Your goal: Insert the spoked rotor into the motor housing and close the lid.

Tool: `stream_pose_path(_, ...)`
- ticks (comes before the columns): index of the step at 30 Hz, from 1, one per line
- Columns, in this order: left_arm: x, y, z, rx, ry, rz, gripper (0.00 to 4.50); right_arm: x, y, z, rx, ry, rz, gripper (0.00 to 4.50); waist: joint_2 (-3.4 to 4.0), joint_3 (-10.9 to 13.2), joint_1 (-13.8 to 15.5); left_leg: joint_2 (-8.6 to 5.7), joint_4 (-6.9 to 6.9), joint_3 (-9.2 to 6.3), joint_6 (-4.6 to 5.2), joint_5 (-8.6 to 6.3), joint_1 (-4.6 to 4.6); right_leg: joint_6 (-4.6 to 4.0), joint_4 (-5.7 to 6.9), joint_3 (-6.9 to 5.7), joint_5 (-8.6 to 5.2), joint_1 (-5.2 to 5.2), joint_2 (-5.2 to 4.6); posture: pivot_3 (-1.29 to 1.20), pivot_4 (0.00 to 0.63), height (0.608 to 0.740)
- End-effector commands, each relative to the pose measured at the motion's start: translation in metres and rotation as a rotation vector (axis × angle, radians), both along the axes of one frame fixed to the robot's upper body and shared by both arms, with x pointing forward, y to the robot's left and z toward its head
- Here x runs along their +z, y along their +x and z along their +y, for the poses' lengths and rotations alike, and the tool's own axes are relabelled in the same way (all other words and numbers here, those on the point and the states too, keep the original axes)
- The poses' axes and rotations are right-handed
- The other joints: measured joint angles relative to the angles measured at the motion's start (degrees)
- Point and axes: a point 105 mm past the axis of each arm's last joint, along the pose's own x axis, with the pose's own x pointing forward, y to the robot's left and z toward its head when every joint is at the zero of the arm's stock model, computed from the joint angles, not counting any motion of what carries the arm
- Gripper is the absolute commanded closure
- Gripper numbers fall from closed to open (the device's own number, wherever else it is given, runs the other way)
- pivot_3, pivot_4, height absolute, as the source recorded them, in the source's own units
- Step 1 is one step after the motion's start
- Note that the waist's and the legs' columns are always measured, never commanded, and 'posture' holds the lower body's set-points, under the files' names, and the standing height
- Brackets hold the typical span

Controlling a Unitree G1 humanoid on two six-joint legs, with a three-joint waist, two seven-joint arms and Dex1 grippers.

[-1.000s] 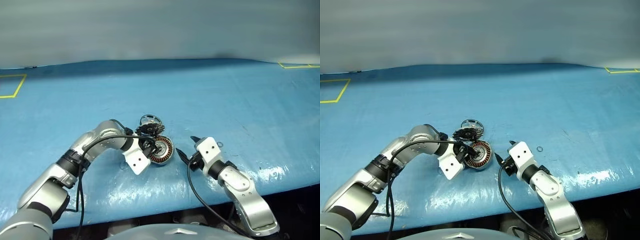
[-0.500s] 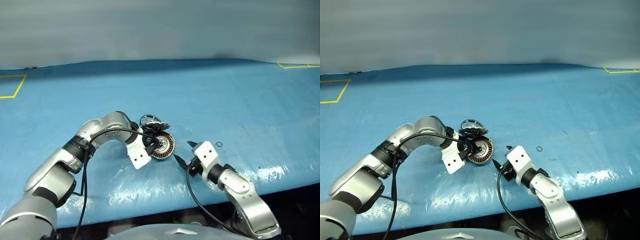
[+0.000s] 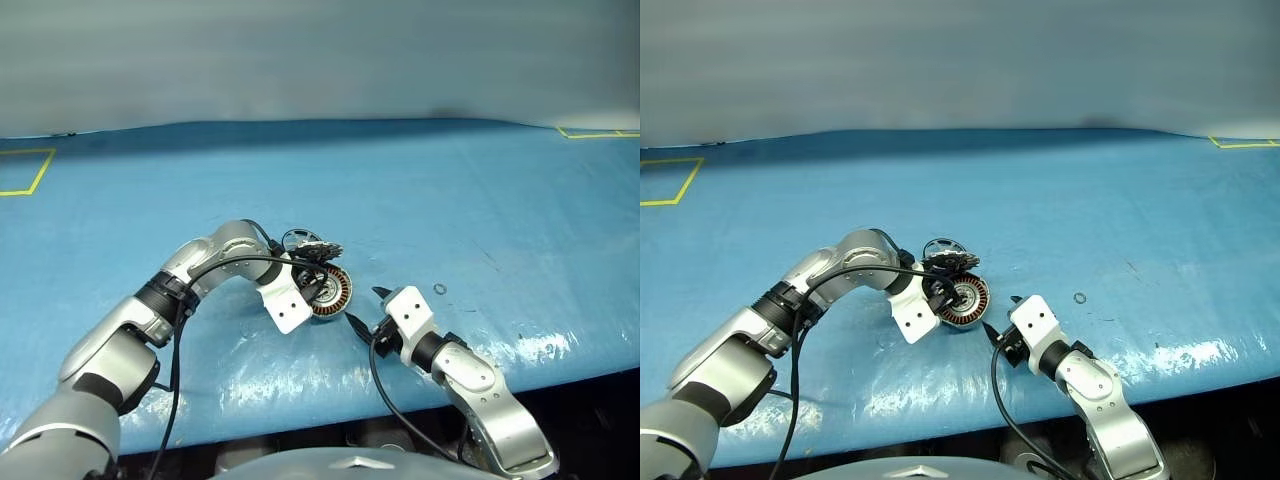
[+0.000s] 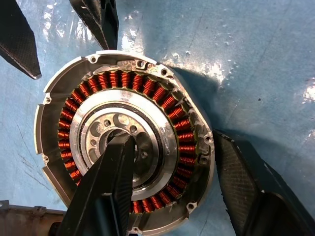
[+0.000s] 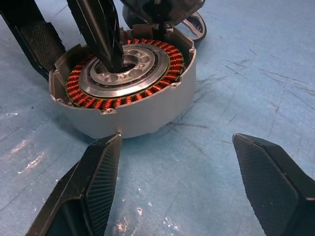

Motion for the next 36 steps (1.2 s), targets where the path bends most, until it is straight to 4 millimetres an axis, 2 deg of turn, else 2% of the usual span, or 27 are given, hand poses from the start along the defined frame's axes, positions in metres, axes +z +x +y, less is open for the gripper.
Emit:
stream_pose_path(1, -0.009, -0.004, -0.002, -0.088, 0.036, -0.044, 2.28, 0.012, 0.001, 0.006, 0.009, 0.02, -0.051, 0.71, 0.0, 0.0, 0.0, 0.0, 0.04, -0.01, 0.01, 0.0, 0.01, -0.01, 0.0, 0.0, -0.01, 0.03, 0.0, 0.0, 0.15, 0.74)
stream_pose_path(7, -0.01, 0.004, 0.001, -0.086, 0.075, -0.067, 2.28, 0.01, 0.001, 0.008, 0.012, 0.025, -0.05, 0.71, 0.0, 0.0, 0.0, 0.04, 0.34, -0.03, 0.1, -0.04, 0.0, 0.14, 0.03, 0.01, -0.06, 0.14, 0.0, 0.0, 0.15, 0.74)
stream_pose_path(13, -0.01, 0.009, -0.006, -0.024, 0.042, -0.029, 2.28, 0.009, 0.001, 0.009, 0.009, 0.024, -0.052, 0.71, 0.0, 0.0, 0.2, 0.23, 0.64, -0.09, 0.26, -0.06, -0.04, 0.32, 0.07, 0.07, -0.07, 0.28, 0.0, 0.0, 0.15, 0.74)
stream_pose_path(17, -0.008, 0.014, -0.01, -0.001, 0.02, -0.028, 1.15, 0.009, 0.001, 0.009, 0.002, 0.018, -0.053, 0.71, 0.0, 0.0, 0.4, 0.17, 0.72, -0.11, 0.37, -0.03, -0.1, 0.37, 0.06, 0.14, -0.03, 0.3, -0.02, 0.0, 0.15, 0.74)
stream_pose_path(20, -0.006, 0.014, -0.011, -0.01, 0.009, -0.036, 0.12, 0.009, 0.001, 0.01, 0.001, 0.018, -0.054, 0.71, 0.0, 0.0, 0.4, 0.15, 0.72, -0.12, 0.38, -0.03, -0.1, 0.39, 0.05, 0.16, -0.03, 0.29, -0.02, 0.0, 0.15, 0.74)
stream_pose_path(21, -0.004, 0.015, -0.014, -0.02, -0.014, -0.057, 0.02, 0.009, 0.001, 0.01, 0.0, 0.017, -0.053, 0.71, 0.0, 0.0, 0.3, 0.16, 0.71, -0.11, 0.38, -0.03, -0.1, 0.38, 0.06, 0.16, -0.02, 0.29, -0.02, 0.0, 0.15, 0.74)
stream_pose_path(24, 0.002, 0.014, -0.016, -0.045, -0.047, -0.084, 0.02, 0.008, 0.001, 0.009, -0.005, 0.017, -0.052, 0.71, 0.0, 0.0, 0.4, 0.16, 0.71, -0.13, 0.38, -0.03, -0.12, 0.38, 0.06, 0.15, -0.02, 0.28, -0.02, 0.0, 0.15, 0.74)
stream_pose_path(27, 0.022, 0.001, -0.017, -0.027, -0.163, -0.031, 0.02, 0.01, 0.001, 0.006, -0.012, 0.014, -0.061, 0.71, 0.01, 0.0, 0.1, 0.17, 0.71, -0.1, 0.41, -0.05, -0.14, 0.38, 0.04, 0.19, -0.01, 0.24, -0.03, 0.0, 0.15, 0.74)
stream_pose_path(31, 0.038, -0.005, -0.004, 0.028, -0.234, -0.016, 0.02, 0.017, 0.005, -0.004, -0.026, 0.005, -0.092, 0.71, 0.02, 0.1, -0.1, 0.24, 0.66, -0.08, 0.41, -0.05, -0.3, 0.05, 0.05, 0.19, 0.11, 0.04, 0.0, 0.0, 0.15, 0.74)
stream_pose_path(36, 0.048, -0.02, 0.02, 0.157, -0.283, 0.102, 0.02, 0.025, 0.009, -0.011, -0.02, -0.006, -0.119, 0.71, 0.08, 0.2, -0.3, 0.24, 0.6, -0.07, 0.41, -0.06, -0.31, 0.04, 0.02, 0.19, 0.07, 0.03, -0.01, 0.0, 0.15, 0.74)
